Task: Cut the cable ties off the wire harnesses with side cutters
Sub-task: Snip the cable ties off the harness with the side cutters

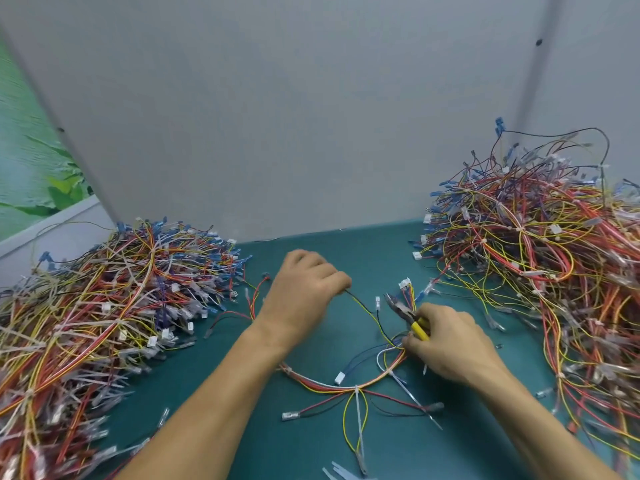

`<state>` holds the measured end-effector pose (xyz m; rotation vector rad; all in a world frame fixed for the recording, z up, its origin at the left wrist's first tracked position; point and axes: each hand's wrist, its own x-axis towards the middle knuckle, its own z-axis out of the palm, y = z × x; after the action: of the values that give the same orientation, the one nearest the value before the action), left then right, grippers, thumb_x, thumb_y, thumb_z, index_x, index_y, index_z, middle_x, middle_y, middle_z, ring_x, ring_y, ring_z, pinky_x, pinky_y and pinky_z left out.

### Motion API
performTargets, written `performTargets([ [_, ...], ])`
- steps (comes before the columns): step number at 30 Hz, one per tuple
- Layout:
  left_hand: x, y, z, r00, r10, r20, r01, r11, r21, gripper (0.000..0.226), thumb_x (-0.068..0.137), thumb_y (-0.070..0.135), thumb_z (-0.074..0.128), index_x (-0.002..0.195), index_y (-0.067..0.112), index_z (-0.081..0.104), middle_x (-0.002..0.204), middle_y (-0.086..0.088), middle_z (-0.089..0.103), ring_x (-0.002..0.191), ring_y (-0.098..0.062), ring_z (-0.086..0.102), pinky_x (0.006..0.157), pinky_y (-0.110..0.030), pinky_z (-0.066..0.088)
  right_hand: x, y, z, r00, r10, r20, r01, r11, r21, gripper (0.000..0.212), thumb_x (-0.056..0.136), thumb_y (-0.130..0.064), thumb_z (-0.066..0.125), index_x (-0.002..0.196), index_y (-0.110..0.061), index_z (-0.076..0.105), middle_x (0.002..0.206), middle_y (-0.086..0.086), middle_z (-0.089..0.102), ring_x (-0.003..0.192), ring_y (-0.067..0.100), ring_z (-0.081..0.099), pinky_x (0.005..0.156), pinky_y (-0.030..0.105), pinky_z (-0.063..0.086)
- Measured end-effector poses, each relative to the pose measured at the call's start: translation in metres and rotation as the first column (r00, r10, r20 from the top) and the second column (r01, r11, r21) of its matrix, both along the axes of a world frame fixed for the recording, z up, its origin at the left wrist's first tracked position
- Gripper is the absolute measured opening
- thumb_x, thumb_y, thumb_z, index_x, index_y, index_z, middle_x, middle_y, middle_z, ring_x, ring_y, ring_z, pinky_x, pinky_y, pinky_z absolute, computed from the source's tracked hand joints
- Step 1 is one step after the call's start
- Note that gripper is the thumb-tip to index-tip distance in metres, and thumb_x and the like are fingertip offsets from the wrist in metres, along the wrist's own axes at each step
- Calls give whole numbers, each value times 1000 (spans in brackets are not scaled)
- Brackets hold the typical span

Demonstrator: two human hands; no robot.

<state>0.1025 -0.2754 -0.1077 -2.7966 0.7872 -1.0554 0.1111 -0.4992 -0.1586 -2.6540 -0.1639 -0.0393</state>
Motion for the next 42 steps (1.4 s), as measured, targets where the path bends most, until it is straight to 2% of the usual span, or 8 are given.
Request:
performTargets([
  [6, 35, -4, -16, 991, 44, 126, -60, 989, 132, 24, 67, -1, 72, 73, 22, 72, 72, 10, 67, 76, -22, 64, 94, -52, 44, -2, -3, 2, 999, 8, -49, -8, 1000, 4, 27, 79, -48, 64, 84, -24, 52, 87, -1, 61, 93, 28, 56, 69, 33, 42],
  [10, 39, 4, -49, 974, 180, -135, -157, 974, 166, 15, 65, 14, 78, 70, 27, 73, 77, 7, 68, 78, -22, 64, 88, -45, 49, -2, -4, 5, 997, 41, -65, -40, 999, 21, 25, 80, -48, 63, 83, -25, 54, 87, -3, 63, 93, 26, 57, 74, 34, 48],
  [13, 39, 14, -63, 869, 271, -415, -234, 962, 139, 23, 91, 17, 54, 105, 28, 69, 105, 3, 64, 99, -24, 57, 86, -32, 40, 0, -9, 7, 993, 64, -104, -53, 993, 102, 23, 78, -45, 66, 79, -24, 59, 78, -3, 66, 86, 21, 59, 75, 36, 52],
  [17, 36, 20, -56, 796, 221, -564, -263, 965, 8, 27, 96, 15, 47, 116, 21, 65, 115, -2, 63, 110, -25, 57, 90, -35, 45, 0, -14, 12, 996, 40, -76, -25, 982, 188, 20, 78, -42, 69, 74, -24, 63, 55, -8, 59, 60, 3, 54, 51, 24, 41],
  [24, 2, 21, -37, 904, 72, -421, -219, 924, -314, 23, 92, 19, 61, 114, 16, 68, 114, 1, 67, 109, -16, 59, 97, -26, 40, 1, -19, 16, 995, 35, -88, -8, 957, 289, 17, 81, -41, 70, 79, -25, 65, 69, -2, 62, 72, 19, 56, 60, 26, 41],
  [31, -26, 59, -44, 813, 321, -486, -571, 606, -554, 21, 88, 15, 65, 108, 14, 71, 106, 0, 71, 96, -15, 63, 90, -24, 43, 3, -21, 18, 986, 0, -164, 66, 916, 397, 22, 83, -39, 67, 80, -18, 59, 70, 8, 58, 64, 24, 53, 56, 31, 38],
  [38, -38, 52, -40, 848, 294, -441, -515, 653, -556, 20, 84, 20, 72, 104, 17, 72, 102, 8, 69, 91, -6, 58, 83, -14, 36, 0, -32, 37, 959, 38, -282, 96, 889, 447, 51, 58, -31, 62, 96, 2, 56, 71, 7, 43, 65, 21, 39, 60, 32, 30],
  [42, -39, 20, -15, 948, 168, -269, -303, 726, -618, 12, 82, 14, 73, 94, 17, 74, 93, 12, 69, 85, 1, 58, 81, -5, 37, 7, -40, 31, 957, 29, -288, 104, 895, 434, 21, 79, -5, 60, 96, 7, 60, 64, 8, 48, 59, 20, 46, 59, 31, 36],
])
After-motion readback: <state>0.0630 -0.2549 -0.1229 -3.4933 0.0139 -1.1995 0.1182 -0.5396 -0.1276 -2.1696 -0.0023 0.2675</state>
